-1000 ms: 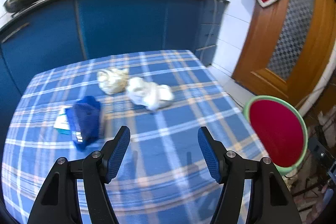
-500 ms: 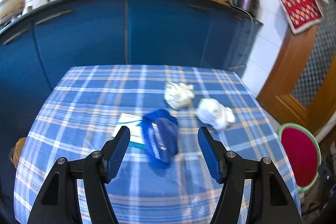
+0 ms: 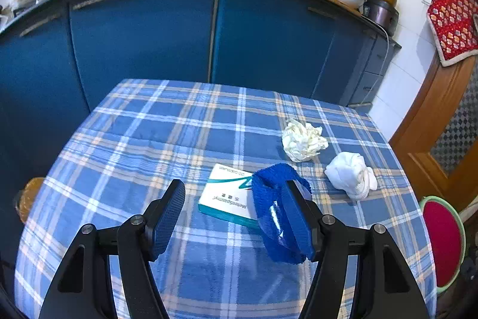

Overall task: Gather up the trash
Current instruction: 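Grasp the blue mesh scrubber with the left tool and lift it, then grasp the white cloth with the right tool while the left tool holds the scrubber, then carry the scrubber and white cloth over to the red bucket, then open the right tool over the bucket to drop the white cloth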

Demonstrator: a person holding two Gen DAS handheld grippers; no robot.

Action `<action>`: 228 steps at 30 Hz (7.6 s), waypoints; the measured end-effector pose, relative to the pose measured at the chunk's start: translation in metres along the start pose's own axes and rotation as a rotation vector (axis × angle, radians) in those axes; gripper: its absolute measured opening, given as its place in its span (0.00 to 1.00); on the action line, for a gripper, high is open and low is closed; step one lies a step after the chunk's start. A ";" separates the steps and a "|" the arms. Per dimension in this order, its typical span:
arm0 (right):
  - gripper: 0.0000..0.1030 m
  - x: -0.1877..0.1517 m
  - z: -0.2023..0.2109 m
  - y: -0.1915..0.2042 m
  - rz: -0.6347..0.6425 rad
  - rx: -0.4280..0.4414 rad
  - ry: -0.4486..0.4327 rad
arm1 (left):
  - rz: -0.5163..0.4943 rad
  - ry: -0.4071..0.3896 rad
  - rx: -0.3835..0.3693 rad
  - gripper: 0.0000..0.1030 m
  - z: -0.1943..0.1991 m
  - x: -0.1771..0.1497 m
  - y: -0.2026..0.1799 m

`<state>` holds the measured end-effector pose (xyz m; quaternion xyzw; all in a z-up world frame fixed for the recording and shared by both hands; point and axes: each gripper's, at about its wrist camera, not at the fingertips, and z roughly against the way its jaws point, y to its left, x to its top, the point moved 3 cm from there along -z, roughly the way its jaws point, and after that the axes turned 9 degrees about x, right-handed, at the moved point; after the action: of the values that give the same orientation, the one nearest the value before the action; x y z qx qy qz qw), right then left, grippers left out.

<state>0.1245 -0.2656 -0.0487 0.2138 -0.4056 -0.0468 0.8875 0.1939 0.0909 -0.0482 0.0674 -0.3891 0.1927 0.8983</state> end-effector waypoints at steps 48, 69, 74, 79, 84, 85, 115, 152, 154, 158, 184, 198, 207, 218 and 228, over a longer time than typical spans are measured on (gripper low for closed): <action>0.69 0.001 -0.011 0.015 0.035 0.016 0.028 | -0.210 0.042 -0.259 0.66 0.002 -0.031 -0.090; 0.69 0.004 -0.027 0.030 0.088 0.023 0.054 | -0.238 0.079 -0.193 0.26 -0.012 -0.038 -0.093; 0.69 0.008 -0.035 0.042 0.111 0.043 0.069 | -0.208 0.029 -0.170 0.26 0.004 -0.027 -0.078; 0.69 0.012 -0.045 0.059 0.137 0.068 0.085 | -0.184 -0.016 -0.103 0.26 0.015 -0.015 -0.056; 0.69 0.015 -0.057 0.078 0.165 0.092 0.102 | -0.137 -0.021 -0.044 0.26 0.011 -0.006 -0.027; 0.69 0.015 -0.060 0.082 0.172 0.097 0.107 | -0.129 -0.021 -0.036 0.26 0.010 -0.005 -0.022; 0.80 0.027 -0.197 0.155 0.197 0.078 0.210 | -0.014 0.050 0.091 0.26 -0.044 -0.003 0.038; 0.32 0.031 -0.157 0.153 0.194 0.151 0.205 | -0.007 0.047 0.045 0.26 -0.042 -0.004 0.037; 0.32 0.029 -0.145 0.152 0.193 0.160 0.196 | -0.011 0.038 0.040 0.26 -0.038 -0.003 0.035; 0.32 0.028 -0.125 0.146 0.180 0.167 0.183 | -0.019 0.033 0.037 0.26 -0.032 -0.002 0.031; 0.33 0.016 -0.017 0.053 0.040 0.096 0.062 | -0.141 0.003 -0.181 0.27 0.054 -0.020 -0.055; 0.33 0.015 0.011 -0.006 -0.045 0.029 0.007 | -0.229 0.026 -0.331 0.27 0.070 -0.037 -0.126; 0.34 0.012 0.019 -0.038 -0.080 -0.035 -0.019 | -0.321 0.052 -0.397 0.27 0.071 -0.057 -0.175; 0.36 0.004 0.015 -0.080 -0.142 -0.134 -0.022 | -0.419 0.067 -0.455 0.27 0.074 -0.076 -0.223; 0.45 0.005 0.016 -0.106 -0.192 -0.172 -0.034 | -0.483 0.064 -0.484 0.27 0.076 -0.081 -0.256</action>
<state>0.1255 -0.3681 -0.0800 0.1740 -0.3926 -0.1696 0.8870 0.1942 -0.1879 -0.0474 -0.0636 -0.3681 -0.1217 0.9196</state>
